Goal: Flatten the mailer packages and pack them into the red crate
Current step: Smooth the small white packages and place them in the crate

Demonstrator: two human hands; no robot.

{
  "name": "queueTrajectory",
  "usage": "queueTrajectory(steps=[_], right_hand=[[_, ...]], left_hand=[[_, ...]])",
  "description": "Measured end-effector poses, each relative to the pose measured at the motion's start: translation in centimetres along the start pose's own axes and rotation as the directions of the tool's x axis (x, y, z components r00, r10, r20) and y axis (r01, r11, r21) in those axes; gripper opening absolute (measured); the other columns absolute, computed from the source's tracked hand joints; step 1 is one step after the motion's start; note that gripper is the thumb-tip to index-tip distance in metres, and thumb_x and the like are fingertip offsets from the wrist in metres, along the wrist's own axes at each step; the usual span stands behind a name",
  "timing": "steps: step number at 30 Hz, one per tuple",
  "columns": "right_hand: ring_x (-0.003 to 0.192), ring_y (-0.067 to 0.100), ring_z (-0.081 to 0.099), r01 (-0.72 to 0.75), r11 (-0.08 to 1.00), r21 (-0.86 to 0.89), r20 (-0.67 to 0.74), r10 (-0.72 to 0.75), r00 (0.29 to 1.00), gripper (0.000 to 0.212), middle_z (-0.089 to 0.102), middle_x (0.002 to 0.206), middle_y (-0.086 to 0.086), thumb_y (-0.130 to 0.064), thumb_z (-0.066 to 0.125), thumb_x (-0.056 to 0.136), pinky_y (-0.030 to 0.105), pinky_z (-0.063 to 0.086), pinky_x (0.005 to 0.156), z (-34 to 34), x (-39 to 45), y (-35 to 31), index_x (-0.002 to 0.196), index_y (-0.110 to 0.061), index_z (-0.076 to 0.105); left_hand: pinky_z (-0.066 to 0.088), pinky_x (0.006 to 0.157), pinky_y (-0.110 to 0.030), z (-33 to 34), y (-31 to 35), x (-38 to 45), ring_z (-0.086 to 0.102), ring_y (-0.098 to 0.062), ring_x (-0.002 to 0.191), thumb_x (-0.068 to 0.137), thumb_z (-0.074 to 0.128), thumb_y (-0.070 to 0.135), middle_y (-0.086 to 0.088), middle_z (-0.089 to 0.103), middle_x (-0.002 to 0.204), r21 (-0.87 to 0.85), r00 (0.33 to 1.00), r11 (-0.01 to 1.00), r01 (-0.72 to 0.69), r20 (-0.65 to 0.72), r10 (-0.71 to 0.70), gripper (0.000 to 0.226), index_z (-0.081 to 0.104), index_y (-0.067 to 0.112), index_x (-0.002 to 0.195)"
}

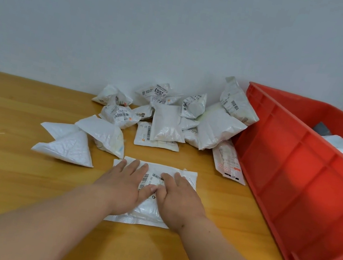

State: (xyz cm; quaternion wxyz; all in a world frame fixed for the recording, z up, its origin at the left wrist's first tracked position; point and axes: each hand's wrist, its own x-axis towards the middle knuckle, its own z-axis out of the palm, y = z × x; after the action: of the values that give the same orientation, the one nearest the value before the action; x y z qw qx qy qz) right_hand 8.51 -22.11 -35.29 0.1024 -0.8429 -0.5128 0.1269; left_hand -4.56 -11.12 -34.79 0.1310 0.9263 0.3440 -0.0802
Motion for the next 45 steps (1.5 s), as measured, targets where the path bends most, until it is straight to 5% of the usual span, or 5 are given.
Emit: queueTrajectory(steps=[21, 28, 33, 37, 45], right_hand=[[0.153, 0.02, -0.001, 0.007, 1.0, -0.028, -0.024, -0.008, 1.0, 0.055, 0.004, 0.167, 0.004, -0.046, 0.016, 0.104, 0.041, 0.003, 0.124, 0.7, -0.5, 0.2, 0.157, -0.033, 0.014], [0.153, 0.021, 0.002, 0.03, 0.999, 0.01, 0.108, -0.031, 0.994, 0.058, -0.003, 0.167, 0.003, -0.046, 0.024, 0.103, 0.041, 0.01, 0.123, -2.3, -0.4, 0.1, 0.158, -0.031, 0.013], [0.151, 0.014, -0.016, 0.143, 0.986, -0.092, 0.047, -0.139, 0.989, 0.069, -0.016, 0.165, -0.003, -0.06, 0.024, 0.1, 0.04, -0.006, 0.123, -0.6, -2.3, 0.4, 0.158, -0.034, -0.004], [0.151, 0.012, -0.018, 0.163, 0.977, -0.134, 0.074, -0.154, 0.985, 0.083, -0.016, 0.165, -0.006, -0.077, 0.017, 0.09, 0.041, -0.006, 0.123, -0.4, -2.2, 0.7, 0.157, -0.034, -0.008], [0.151, 0.014, -0.016, 0.155, 0.972, -0.178, 0.104, -0.138, 0.985, 0.069, -0.014, 0.166, -0.003, -0.059, 0.021, 0.101, 0.043, -0.006, 0.123, -0.3, -1.8, 0.6, 0.159, -0.03, -0.004]], left_hand=[[-0.003, 0.122, -0.045, -0.2, -0.5, -0.5, -0.02, -0.025, 0.148, 0.034, 0.001, 0.104, 0.003, -0.023, 0.161, -0.002, 0.995, 0.998, -0.059, 0.079, 0.059, 0.144, -0.02, 0.026, 0.153], [-0.002, 0.122, -0.041, -3.2, 0.0, -0.6, -0.012, -0.026, 0.15, 0.099, 0.02, 0.062, -0.003, -0.008, 0.164, -0.036, 0.994, 0.999, -0.006, 0.106, 0.01, 0.072, 0.004, 0.024, 0.157], [-0.002, 0.123, -0.038, 0.0, 0.7, -1.7, -0.01, -0.018, 0.151, 0.105, 0.013, 0.043, 0.0, -0.009, 0.164, 0.006, 0.991, 0.997, -0.08, -0.108, 0.08, 0.059, -0.004, 0.02, 0.157], [-0.003, 0.123, -0.039, 0.6, 0.3, -1.7, -0.014, -0.014, 0.15, 0.104, 0.011, 0.046, 0.003, -0.014, 0.163, 0.003, 0.992, 0.996, -0.088, -0.094, 0.088, 0.061, -0.009, 0.021, 0.156], [-0.004, 0.122, -0.04, 0.2, 0.6, -1.5, -0.013, -0.018, 0.15, 0.104, 0.01, 0.047, 0.001, -0.013, 0.164, 0.074, 0.997, 0.995, -0.072, -0.022, 0.074, 0.061, -0.007, 0.022, 0.156]])
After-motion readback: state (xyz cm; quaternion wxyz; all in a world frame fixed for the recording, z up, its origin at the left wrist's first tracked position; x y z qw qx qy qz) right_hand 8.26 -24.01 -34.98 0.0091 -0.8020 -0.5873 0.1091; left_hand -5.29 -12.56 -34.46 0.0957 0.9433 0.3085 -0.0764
